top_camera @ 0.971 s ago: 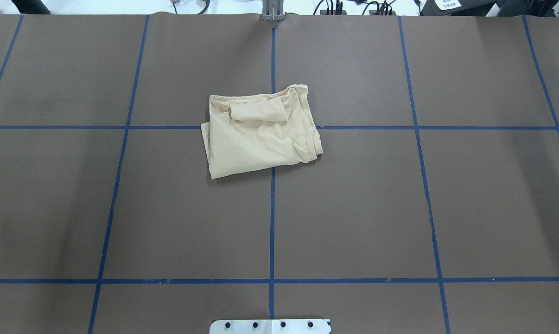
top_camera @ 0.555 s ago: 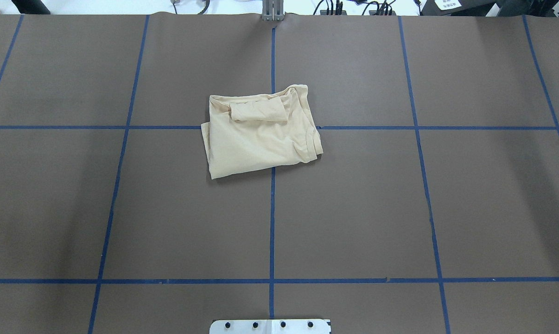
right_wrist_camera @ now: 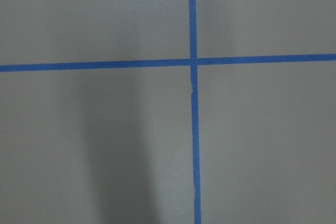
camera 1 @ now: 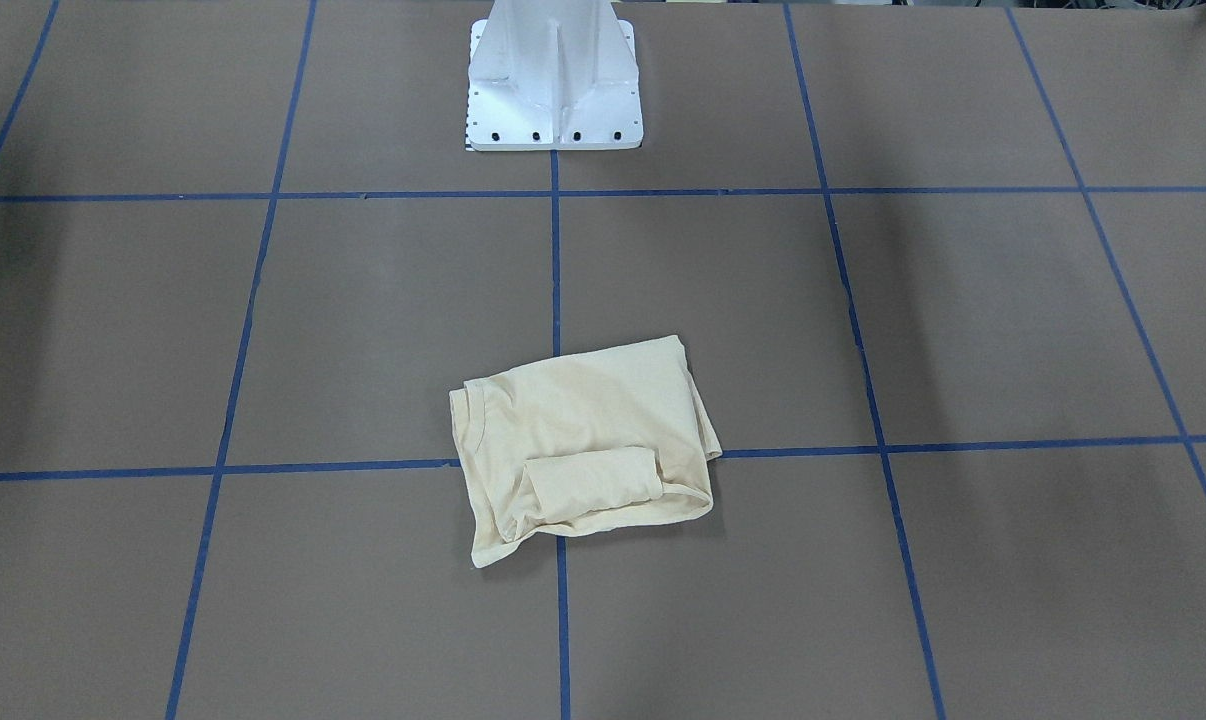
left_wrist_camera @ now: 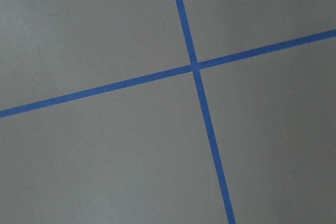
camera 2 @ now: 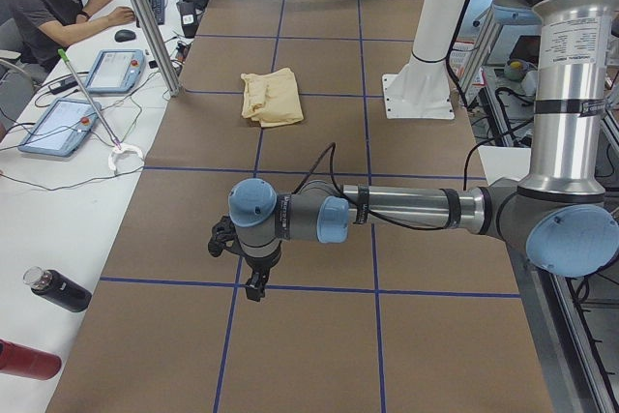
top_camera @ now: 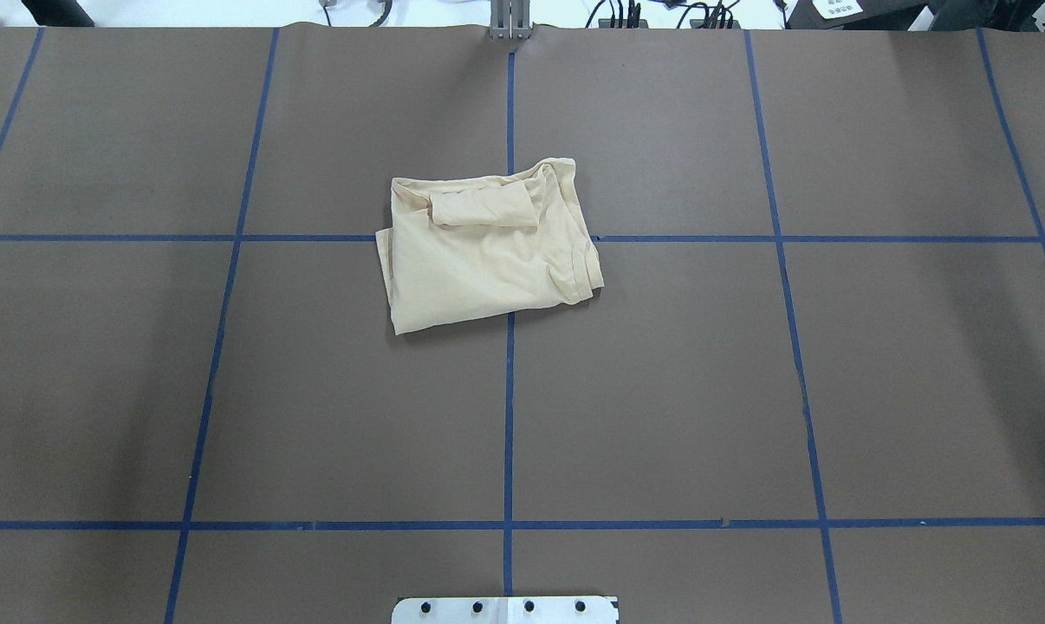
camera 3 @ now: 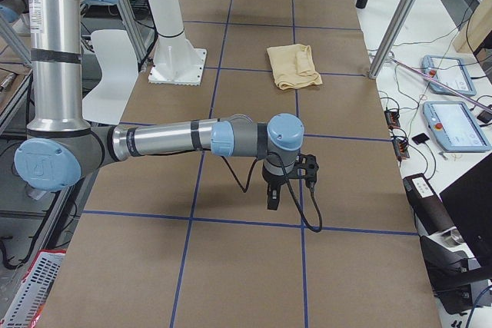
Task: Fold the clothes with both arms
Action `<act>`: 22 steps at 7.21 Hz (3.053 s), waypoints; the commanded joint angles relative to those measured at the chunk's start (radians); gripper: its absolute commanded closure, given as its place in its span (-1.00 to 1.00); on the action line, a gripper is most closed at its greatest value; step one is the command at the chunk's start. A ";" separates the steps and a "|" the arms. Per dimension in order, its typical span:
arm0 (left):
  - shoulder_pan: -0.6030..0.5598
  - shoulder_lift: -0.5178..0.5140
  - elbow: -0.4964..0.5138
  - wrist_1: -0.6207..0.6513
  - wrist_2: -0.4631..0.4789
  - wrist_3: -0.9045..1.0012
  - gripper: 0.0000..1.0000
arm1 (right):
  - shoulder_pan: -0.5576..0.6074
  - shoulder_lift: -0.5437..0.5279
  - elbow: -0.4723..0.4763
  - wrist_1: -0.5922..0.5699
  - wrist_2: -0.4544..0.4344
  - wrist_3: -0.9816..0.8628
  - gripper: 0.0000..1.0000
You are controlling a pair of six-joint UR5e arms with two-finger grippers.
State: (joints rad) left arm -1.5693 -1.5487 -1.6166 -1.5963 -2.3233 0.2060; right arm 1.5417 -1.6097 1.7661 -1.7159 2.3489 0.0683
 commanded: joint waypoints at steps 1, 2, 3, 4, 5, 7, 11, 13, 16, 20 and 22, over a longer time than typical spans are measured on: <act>0.000 -0.002 0.000 0.001 -0.001 -0.007 -1.00 | 0.000 0.001 -0.001 0.001 0.001 0.001 -0.99; 0.000 -0.001 0.000 0.001 -0.001 -0.025 -1.00 | 0.000 0.001 -0.001 0.001 0.001 0.001 -0.99; 0.000 0.001 0.000 0.001 -0.002 -0.084 -1.00 | 0.000 -0.001 -0.002 0.001 0.000 0.001 -0.99; 0.000 0.001 0.000 -0.001 -0.004 -0.164 -1.00 | 0.000 -0.001 -0.002 0.001 0.000 0.001 -0.99; 0.000 0.001 0.001 -0.001 -0.002 -0.187 -1.00 | 0.000 0.001 -0.002 0.001 -0.002 0.001 -0.99; 0.000 0.001 0.003 -0.001 -0.002 -0.188 -1.00 | 0.000 0.011 -0.007 0.001 -0.006 0.001 -0.99; 0.000 0.001 0.001 -0.001 -0.004 -0.192 -1.00 | 0.000 0.013 -0.005 0.001 -0.006 0.001 -0.99; 0.000 -0.002 0.001 -0.001 -0.002 -0.194 -1.00 | 0.000 0.013 -0.005 0.001 -0.005 0.001 -0.99; 0.000 -0.004 0.001 0.001 -0.002 -0.194 -1.00 | 0.000 0.013 -0.010 0.001 -0.008 -0.001 -0.99; 0.000 -0.010 0.003 0.001 -0.001 -0.189 -1.00 | 0.000 0.013 -0.008 0.001 -0.005 -0.001 -0.99; 0.000 -0.010 0.004 0.003 -0.002 -0.189 -1.00 | 0.000 0.016 -0.007 0.001 -0.003 -0.001 -0.99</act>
State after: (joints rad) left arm -1.5693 -1.5586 -1.6128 -1.5950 -2.3243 0.0165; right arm 1.5417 -1.5962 1.7582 -1.7152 2.3448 0.0681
